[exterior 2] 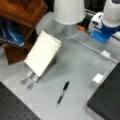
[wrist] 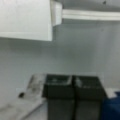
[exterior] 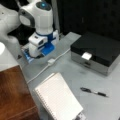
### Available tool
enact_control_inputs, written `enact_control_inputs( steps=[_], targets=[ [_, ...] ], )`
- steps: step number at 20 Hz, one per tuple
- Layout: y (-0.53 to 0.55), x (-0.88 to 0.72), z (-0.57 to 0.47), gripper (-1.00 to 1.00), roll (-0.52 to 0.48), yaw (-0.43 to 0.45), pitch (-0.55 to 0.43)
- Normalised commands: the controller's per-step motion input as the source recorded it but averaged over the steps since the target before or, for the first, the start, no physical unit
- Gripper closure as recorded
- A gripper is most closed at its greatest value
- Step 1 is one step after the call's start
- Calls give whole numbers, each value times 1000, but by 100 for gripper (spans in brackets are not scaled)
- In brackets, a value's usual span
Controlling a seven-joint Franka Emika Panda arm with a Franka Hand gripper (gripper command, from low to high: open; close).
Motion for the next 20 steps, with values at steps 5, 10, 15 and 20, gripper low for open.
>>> enact_control_inputs(
  steps=[5, 10, 15, 20],
  targets=[
    [-231, -588, -564, 100, 52, 141, -508],
    [-390, -646, -523, 100, 51, 187, -515],
    [-405, -690, -440, 100, 56, 233, -528],
    [-325, -745, -430, 100, 79, 210, -549]
  ],
)
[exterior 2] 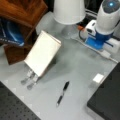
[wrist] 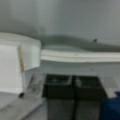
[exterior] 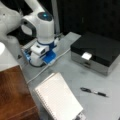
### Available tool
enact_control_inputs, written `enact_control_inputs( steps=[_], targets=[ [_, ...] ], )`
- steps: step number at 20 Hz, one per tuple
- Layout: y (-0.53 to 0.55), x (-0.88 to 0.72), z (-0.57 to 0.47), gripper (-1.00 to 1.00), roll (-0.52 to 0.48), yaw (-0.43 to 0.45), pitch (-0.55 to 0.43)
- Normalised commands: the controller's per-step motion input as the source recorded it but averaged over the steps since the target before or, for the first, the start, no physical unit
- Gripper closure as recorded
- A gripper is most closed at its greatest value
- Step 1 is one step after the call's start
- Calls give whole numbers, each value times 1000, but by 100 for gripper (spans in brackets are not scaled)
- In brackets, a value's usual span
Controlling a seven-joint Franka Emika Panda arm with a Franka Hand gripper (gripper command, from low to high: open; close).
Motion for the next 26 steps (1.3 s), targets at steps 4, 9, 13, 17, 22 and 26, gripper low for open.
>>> enact_control_inputs(
  steps=[4, 9, 13, 17, 22, 26],
  targets=[
    [-153, -777, -476, 100, 58, 86, -531],
    [-71, -774, -518, 100, 41, 71, -550],
    [-109, -794, -502, 100, 52, 92, -582],
    [-192, -867, -467, 100, 45, 142, -593],
    [-259, -921, -433, 100, 44, 169, -598],
    [-266, -942, -442, 100, 42, 182, -617]
  ],
)
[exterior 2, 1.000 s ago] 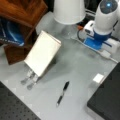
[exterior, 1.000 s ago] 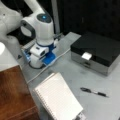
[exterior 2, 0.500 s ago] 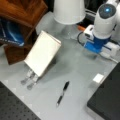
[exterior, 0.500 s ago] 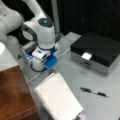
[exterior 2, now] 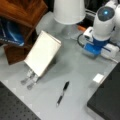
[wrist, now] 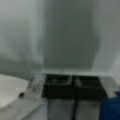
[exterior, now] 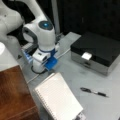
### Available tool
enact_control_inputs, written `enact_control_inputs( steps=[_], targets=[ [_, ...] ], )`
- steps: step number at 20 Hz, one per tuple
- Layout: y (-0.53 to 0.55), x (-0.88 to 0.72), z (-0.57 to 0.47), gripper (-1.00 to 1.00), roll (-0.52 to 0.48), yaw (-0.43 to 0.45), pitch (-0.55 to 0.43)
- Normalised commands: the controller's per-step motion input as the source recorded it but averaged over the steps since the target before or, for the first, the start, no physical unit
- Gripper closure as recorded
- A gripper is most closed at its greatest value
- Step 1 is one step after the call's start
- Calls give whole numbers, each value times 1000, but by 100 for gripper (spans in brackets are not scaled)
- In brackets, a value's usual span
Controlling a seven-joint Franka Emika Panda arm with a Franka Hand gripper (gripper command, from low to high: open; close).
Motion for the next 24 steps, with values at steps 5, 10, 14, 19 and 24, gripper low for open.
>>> enact_control_inputs(
  steps=[5, 10, 14, 19, 24],
  targets=[
    [-264, -965, -370, 100, 43, 196, -610],
    [-240, -984, -232, 100, 33, 176, -558],
    [-187, -953, -139, 100, 29, 135, -508],
    [-95, -866, -76, 100, 39, 95, -466],
    [30, -748, 1, 100, 100, 34, -406]
  ],
)
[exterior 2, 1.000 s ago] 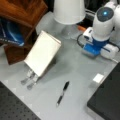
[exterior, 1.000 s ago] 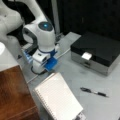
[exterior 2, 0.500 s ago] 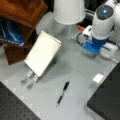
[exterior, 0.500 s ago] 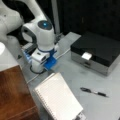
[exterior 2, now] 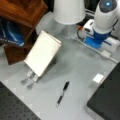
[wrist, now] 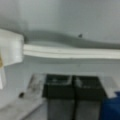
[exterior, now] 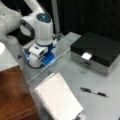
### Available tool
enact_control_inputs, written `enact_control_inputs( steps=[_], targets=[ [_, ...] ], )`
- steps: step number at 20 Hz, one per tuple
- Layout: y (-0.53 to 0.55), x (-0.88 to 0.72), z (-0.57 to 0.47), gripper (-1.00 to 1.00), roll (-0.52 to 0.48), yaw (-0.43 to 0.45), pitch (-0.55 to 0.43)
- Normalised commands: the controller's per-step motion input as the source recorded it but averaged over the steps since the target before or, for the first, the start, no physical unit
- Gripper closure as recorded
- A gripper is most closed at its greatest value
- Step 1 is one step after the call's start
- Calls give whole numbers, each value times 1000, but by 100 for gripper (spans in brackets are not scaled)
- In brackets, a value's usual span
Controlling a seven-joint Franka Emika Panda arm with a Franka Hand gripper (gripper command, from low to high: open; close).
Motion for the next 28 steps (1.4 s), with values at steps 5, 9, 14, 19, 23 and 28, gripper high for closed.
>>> enact_control_inputs(
  steps=[5, 9, 14, 19, 23, 28],
  targets=[
    [127, -673, 166, 100, 184, -13, -298],
    [131, -533, -8, 100, 190, -25, -299],
    [103, -464, -336, 100, 171, -26, -313],
    [50, -453, -488, 100, 186, -28, -376],
    [63, -481, -544, 100, 193, -49, -434],
    [42, -580, -469, 100, 180, -48, -467]
  ],
)
